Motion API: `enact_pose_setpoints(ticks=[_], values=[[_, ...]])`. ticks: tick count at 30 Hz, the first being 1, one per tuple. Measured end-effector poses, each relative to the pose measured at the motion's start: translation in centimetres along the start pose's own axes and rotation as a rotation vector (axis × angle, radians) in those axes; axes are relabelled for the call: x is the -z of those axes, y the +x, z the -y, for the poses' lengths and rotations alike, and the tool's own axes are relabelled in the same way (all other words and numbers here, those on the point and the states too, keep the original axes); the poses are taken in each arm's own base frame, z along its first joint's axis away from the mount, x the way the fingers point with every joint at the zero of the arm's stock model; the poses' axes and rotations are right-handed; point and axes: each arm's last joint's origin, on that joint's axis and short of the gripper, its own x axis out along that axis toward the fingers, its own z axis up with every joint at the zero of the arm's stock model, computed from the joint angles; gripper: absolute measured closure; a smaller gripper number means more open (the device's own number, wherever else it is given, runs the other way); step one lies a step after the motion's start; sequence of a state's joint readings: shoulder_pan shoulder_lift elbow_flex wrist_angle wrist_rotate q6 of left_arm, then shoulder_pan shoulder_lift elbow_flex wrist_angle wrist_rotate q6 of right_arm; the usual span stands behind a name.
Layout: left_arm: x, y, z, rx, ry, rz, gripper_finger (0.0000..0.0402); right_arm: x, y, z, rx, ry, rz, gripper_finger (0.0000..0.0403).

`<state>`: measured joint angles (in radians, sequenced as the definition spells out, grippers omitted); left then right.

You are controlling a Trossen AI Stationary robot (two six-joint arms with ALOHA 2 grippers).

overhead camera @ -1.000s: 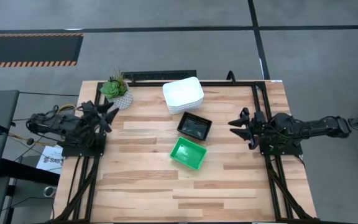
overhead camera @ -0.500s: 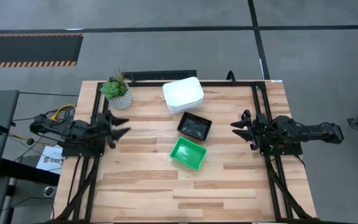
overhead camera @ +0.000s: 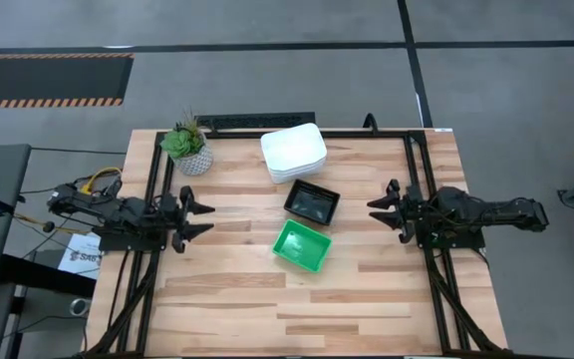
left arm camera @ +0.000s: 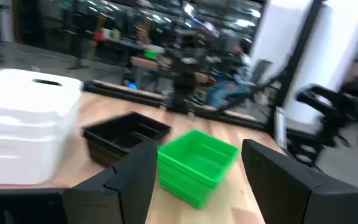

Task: Stack baskets by color
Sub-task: Return to Home Position

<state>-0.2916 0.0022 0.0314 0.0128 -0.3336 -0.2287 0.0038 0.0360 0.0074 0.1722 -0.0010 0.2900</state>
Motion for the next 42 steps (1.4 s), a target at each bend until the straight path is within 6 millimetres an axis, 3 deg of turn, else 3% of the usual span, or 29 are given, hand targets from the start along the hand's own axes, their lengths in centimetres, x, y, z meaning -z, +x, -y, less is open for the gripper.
enact_pose_setpoints(ticks=[20,42], values=[[0.2,0.0,0.2,0.076,0.105,-0.022,0.0178,1.4,-0.1,0.4,0.020,-0.090,-0.149,0.0232],[0.2,0.0,0.1,0.059,0.046,-0.020,0.0178,1.5,-0.1,0.5,0.025,-0.078,-0.159,0.0231]])
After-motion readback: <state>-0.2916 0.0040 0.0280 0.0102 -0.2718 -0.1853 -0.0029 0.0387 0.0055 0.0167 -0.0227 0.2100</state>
